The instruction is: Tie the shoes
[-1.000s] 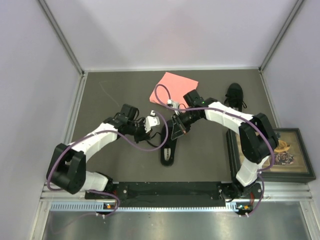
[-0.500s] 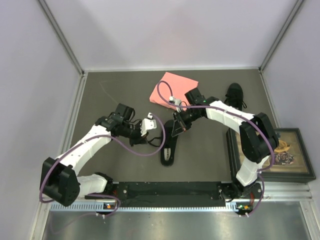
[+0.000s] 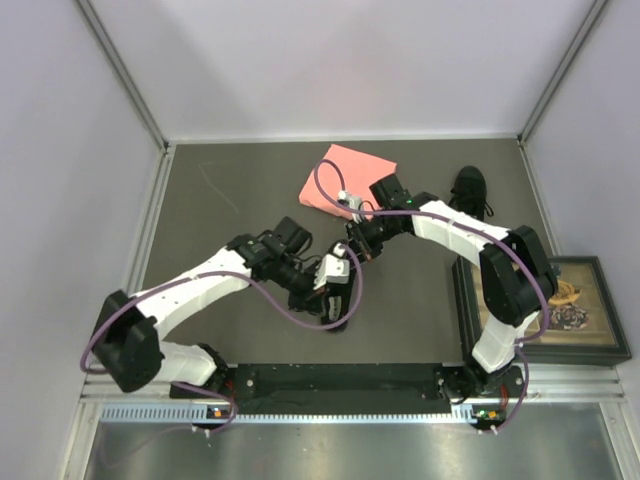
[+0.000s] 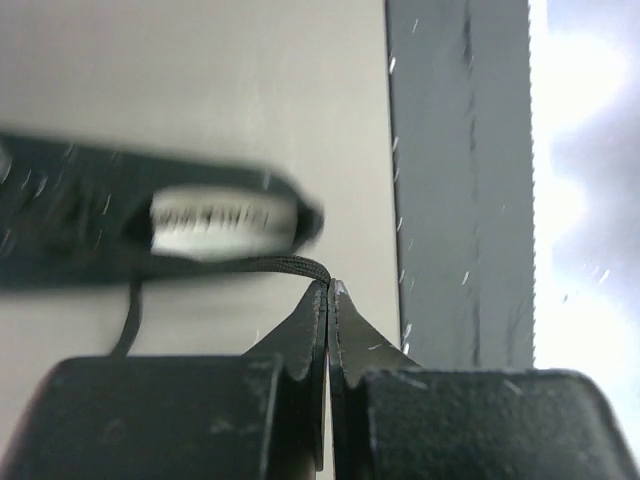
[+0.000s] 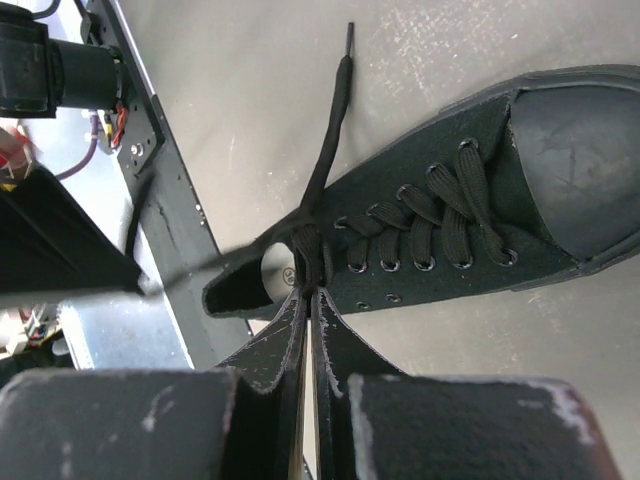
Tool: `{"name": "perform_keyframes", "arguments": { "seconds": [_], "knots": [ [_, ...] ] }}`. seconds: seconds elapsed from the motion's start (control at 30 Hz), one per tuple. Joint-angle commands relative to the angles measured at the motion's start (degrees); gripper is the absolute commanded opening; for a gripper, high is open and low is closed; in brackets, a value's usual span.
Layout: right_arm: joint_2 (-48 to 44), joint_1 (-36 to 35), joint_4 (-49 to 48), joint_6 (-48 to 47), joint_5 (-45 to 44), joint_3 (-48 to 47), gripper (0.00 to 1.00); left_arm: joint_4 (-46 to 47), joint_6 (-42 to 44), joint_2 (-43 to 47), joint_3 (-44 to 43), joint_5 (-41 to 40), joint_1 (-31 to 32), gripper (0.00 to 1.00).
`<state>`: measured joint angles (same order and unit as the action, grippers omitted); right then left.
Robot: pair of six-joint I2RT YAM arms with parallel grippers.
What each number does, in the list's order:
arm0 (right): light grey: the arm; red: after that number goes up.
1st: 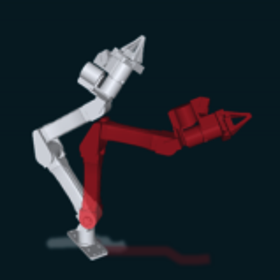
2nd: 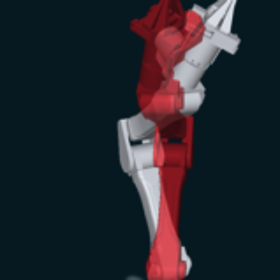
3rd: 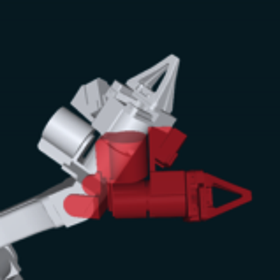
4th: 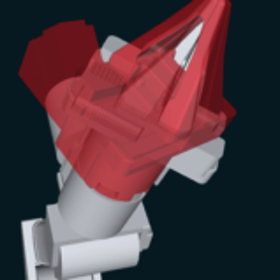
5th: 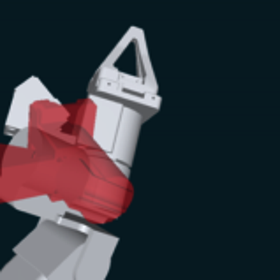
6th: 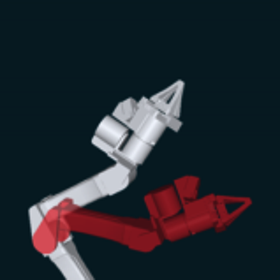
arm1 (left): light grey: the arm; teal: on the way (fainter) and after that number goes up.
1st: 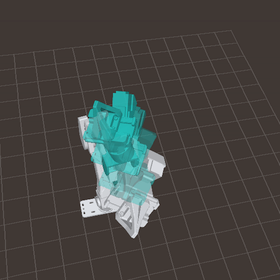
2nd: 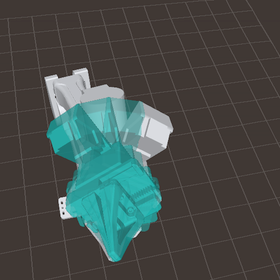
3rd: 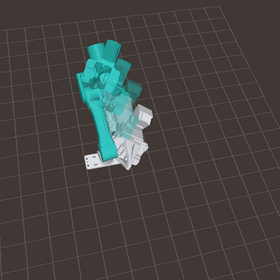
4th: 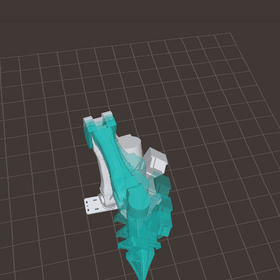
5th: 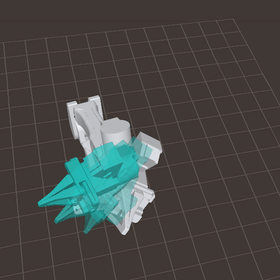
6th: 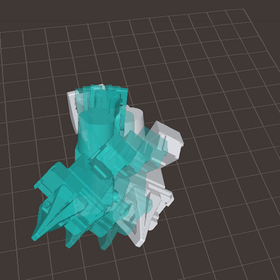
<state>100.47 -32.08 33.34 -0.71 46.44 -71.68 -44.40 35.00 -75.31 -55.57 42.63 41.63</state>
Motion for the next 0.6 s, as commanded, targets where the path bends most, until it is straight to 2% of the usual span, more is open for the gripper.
{"name": "perform_keyframes", "arguments": {
  "seconds": [0.0,0.03,0.2,0.33,0.4,0.57],
  "knots": [
    [-1.67,0.35,-1.96,0.27,1.90,-2.68,0.00,13.70,-14.77,-5.19,-2.61,4.56,3.19,0.00],
    [-1.76,0.17,-1.79,0.27,2.34,-2.76,0.00,19.12,-18.88,-7.11,-2.79,4.39,4.59,0.00],
    [-1.94,-0.18,-1.53,-0.08,2.87,-2.94,0.00,33.92,-28.04,-11.78,-2.61,-2.09,8.90,0.00],
    [-1.94,-0.18,-1.44,-0.17,3.57,-2.76,0.00,45.09,-40.07,-16.08,-2.00,-6.06,9.79,0.03],
    [-1.94,-0.18,-1.09,-0.43,3.84,-2.76,0.00,50.80,-43.34,-17.06,-1.56,-7.12,9.96,0.05],
    [-1.77,-0.18,-1.26,-0.70,4.63,-2.41,0.00,65.21,-50.99,-15.93,6.43,-12.57,10.05,0.13]
  ]
}}
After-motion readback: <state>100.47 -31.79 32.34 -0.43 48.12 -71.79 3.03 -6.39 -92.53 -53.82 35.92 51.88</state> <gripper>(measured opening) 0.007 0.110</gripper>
